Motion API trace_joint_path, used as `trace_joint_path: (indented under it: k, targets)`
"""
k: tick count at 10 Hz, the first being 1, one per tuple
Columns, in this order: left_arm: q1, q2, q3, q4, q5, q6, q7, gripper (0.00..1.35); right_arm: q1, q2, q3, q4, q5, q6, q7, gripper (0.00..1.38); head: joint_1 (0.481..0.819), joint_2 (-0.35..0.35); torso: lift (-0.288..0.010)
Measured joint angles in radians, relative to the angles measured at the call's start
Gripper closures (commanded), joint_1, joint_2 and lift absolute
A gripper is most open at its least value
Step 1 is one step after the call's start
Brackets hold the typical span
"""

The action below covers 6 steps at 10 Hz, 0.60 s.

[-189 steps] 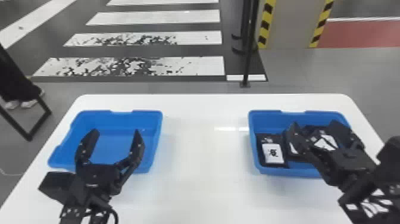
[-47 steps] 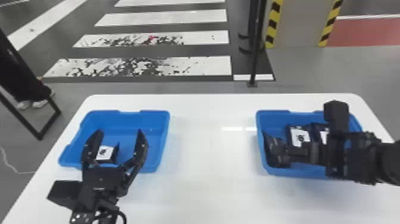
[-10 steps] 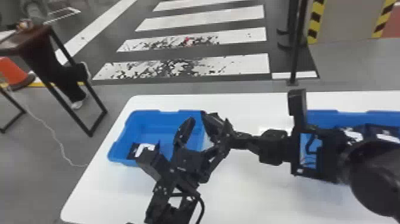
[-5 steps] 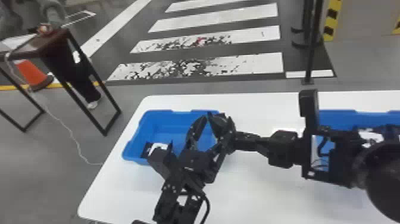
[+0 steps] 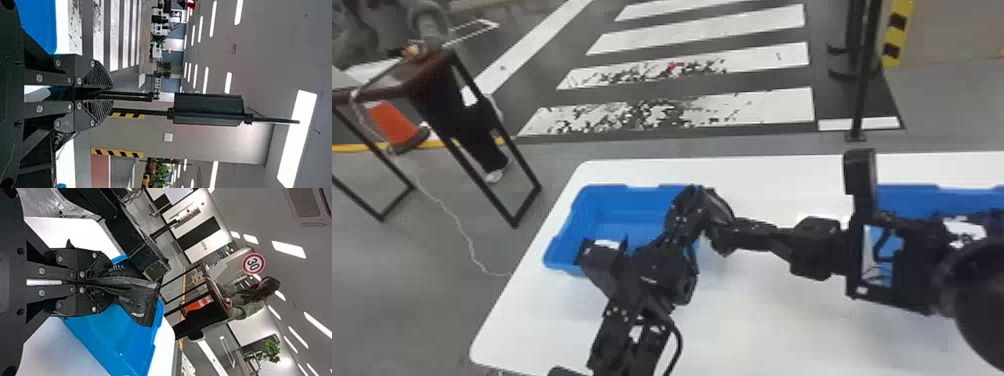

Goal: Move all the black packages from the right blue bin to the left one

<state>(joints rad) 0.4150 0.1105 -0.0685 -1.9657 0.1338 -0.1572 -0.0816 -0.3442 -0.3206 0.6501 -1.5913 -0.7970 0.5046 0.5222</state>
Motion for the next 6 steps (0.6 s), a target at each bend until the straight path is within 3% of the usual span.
trace_joint_path:
  k: [3,4,5,6]
  targets:
    - [0.000,0.003,-0.012,-0.020,0.036,0.050,-0.012,1.22,-0.020,0.002,-0.001,0.015,-0.004,-0.026,-0.017,1.12,0.695,0.317,-0.140]
    - [-0.001,0.003,-0.015,-0.022,0.043,0.045,-0.012,1.22,-0.029,0.004,-0.001,0.025,-0.002,-0.040,-0.026,0.89,0.695,0.309,-0.140]
    - [-0.003,0.003,-0.013,-0.023,0.038,0.036,-0.002,1.22,-0.037,0.006,-0.002,0.035,-0.001,-0.050,-0.041,0.47,0.695,0.306,-0.140]
    - [-0.008,-0.001,0.006,-0.023,0.003,0.028,0.020,1.22,-0.044,0.008,-0.002,0.053,-0.002,-0.054,-0.050,0.18,0.695,0.308,-0.140]
